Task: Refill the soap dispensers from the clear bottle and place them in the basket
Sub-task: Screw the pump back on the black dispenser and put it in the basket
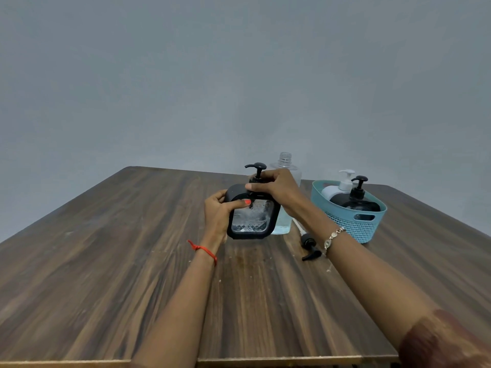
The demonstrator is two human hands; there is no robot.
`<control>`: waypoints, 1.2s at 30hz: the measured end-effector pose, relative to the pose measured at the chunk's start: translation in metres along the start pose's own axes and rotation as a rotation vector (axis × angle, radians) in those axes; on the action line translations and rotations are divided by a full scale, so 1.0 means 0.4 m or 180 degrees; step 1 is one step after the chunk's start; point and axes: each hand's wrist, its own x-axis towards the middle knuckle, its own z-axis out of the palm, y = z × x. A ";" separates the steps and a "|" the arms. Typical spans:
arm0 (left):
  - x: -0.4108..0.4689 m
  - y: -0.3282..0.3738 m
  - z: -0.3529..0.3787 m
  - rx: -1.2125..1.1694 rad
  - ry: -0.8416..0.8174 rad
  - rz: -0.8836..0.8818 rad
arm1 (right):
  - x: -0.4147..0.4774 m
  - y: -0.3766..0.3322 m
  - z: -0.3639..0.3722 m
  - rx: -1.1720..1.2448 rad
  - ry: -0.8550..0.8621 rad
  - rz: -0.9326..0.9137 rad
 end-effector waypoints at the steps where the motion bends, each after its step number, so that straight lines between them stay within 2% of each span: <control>1: -0.001 0.000 0.001 0.0006 -0.0005 0.0004 | -0.001 0.002 0.003 0.0020 0.0068 0.0018; 10: -0.006 0.006 0.008 0.0067 -0.0029 -0.0018 | -0.018 0.004 0.021 -0.0184 0.0478 -0.0162; 18: -0.023 0.029 0.077 0.0093 -0.0352 0.0178 | -0.065 -0.005 -0.147 -0.0258 -0.0190 -0.0117; 22: -0.037 0.061 0.168 0.0074 -0.0524 0.0351 | -0.095 -0.005 -0.270 -0.0457 -0.0301 -0.0020; 31: 0.026 0.142 0.415 0.0712 -0.0965 0.0973 | -0.040 -0.059 -0.492 -0.0264 0.0493 -0.0491; 36: 0.101 0.123 0.532 0.0922 -0.0871 0.1195 | 0.042 -0.043 -0.565 -0.0592 0.0771 -0.0695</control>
